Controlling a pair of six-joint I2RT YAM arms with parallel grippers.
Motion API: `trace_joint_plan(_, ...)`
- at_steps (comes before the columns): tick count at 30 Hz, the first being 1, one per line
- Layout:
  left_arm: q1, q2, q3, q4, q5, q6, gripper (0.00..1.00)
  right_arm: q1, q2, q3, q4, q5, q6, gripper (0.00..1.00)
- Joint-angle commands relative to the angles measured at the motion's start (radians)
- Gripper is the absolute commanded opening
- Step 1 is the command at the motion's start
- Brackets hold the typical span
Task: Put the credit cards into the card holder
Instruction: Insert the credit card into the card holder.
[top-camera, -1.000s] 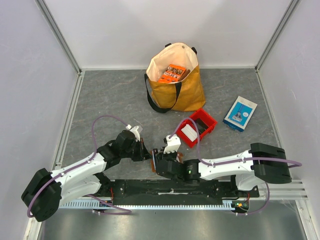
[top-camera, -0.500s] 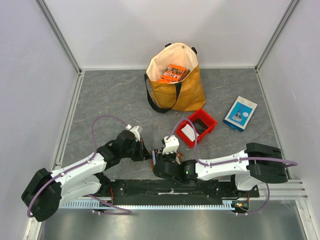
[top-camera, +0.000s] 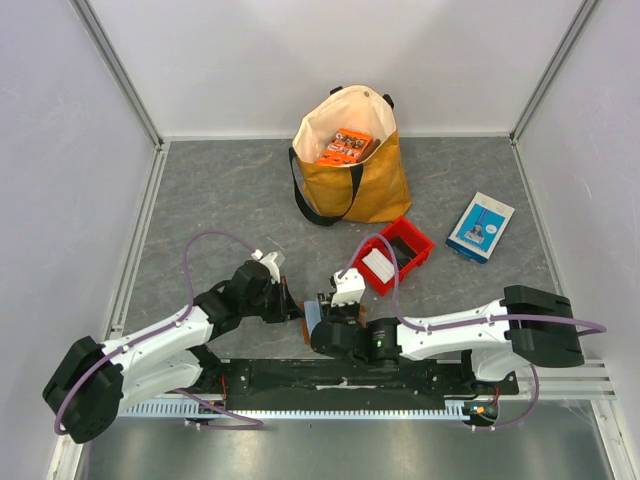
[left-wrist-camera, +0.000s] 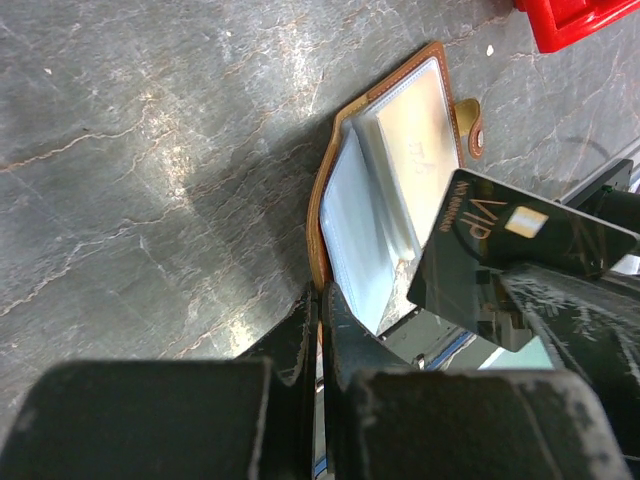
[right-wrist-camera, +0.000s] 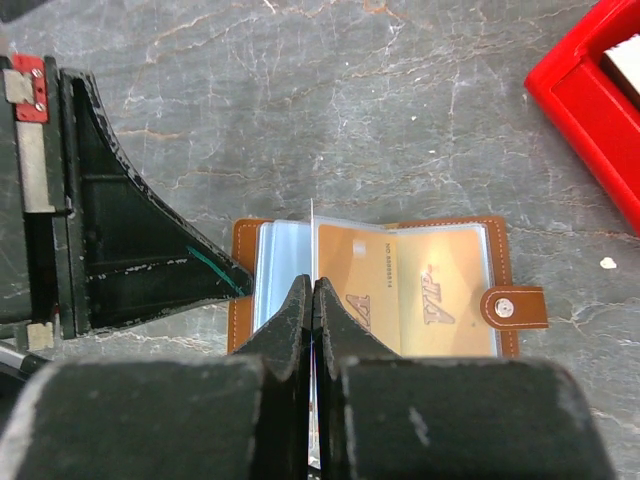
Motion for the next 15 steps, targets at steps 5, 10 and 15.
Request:
trace_joint_plan(5,-0.005,-0.001,-0.009,0.017,0.002,0.006,0.02,0.005,-0.065,0.002,-0.049,0.092,0.009,0.0)
trace_joint_plan(10,-0.005,0.002,-0.011,0.015,0.001,0.009,0.02,0.005,-0.077,-0.006,-0.074,0.099,0.028,0.0)
trace_joint_plan(15,-0.002,0.007,-0.014,0.014,-0.005,0.012,0.02,0.0,-0.103,-0.029,-0.097,0.103,0.044,0.0)
